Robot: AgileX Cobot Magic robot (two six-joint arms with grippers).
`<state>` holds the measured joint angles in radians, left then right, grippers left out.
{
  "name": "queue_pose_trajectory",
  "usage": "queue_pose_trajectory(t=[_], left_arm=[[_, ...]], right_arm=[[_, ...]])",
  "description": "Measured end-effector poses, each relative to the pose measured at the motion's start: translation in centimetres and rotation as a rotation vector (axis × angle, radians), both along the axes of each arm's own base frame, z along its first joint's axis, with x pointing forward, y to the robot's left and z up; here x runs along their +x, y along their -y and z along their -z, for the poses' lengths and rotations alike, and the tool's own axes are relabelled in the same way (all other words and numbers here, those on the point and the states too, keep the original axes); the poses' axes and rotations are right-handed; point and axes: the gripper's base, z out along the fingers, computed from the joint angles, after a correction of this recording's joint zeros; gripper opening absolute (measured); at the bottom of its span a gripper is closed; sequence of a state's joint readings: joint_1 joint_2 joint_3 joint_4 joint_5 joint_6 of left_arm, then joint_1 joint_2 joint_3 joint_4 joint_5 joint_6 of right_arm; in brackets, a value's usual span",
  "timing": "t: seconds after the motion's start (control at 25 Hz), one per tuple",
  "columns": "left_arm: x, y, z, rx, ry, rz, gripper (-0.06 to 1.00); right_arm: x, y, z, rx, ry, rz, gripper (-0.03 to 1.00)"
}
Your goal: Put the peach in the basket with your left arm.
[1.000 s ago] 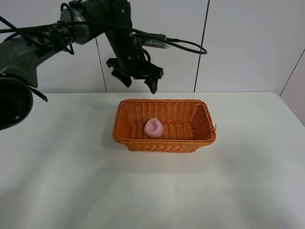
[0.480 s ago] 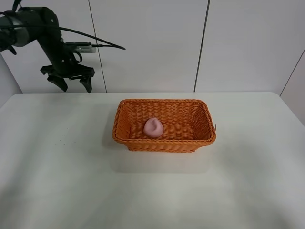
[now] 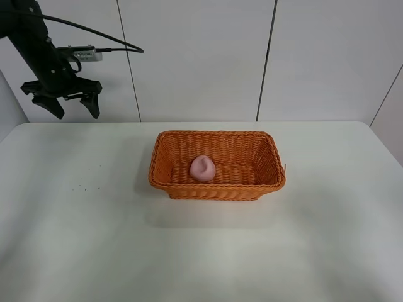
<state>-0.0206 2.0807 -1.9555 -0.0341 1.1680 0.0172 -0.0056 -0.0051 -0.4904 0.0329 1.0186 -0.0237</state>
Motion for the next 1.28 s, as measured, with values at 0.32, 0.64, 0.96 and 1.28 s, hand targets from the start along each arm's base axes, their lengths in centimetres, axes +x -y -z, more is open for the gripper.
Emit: queue_pose_trajectory(t=[0.32,0.64,0.96,1.28], left_arm=[[-12.5,-0.2,-5.3,-0.001,-0.002,-0.002,0.84],[-27.8,-0.6,-5.3,-0.003,0.065,-0.002,0.84],[-38.5,-0.8,-0.2,-0.008,0.289,-0.007,0.84],[-43.5,-0.9,0.7,-0.012,0.593,-0.004,0.84]], right_arm=[[0.0,0.0,0.0,0.0,0.0,0.0,0.69],[0.0,0.0,0.0,0.0,0.0,0.0,0.69],[0.0,0.0,0.0,0.0,0.0,0.0,0.69],[0.0,0.0,0.0,0.0,0.0,0.0,0.69]])
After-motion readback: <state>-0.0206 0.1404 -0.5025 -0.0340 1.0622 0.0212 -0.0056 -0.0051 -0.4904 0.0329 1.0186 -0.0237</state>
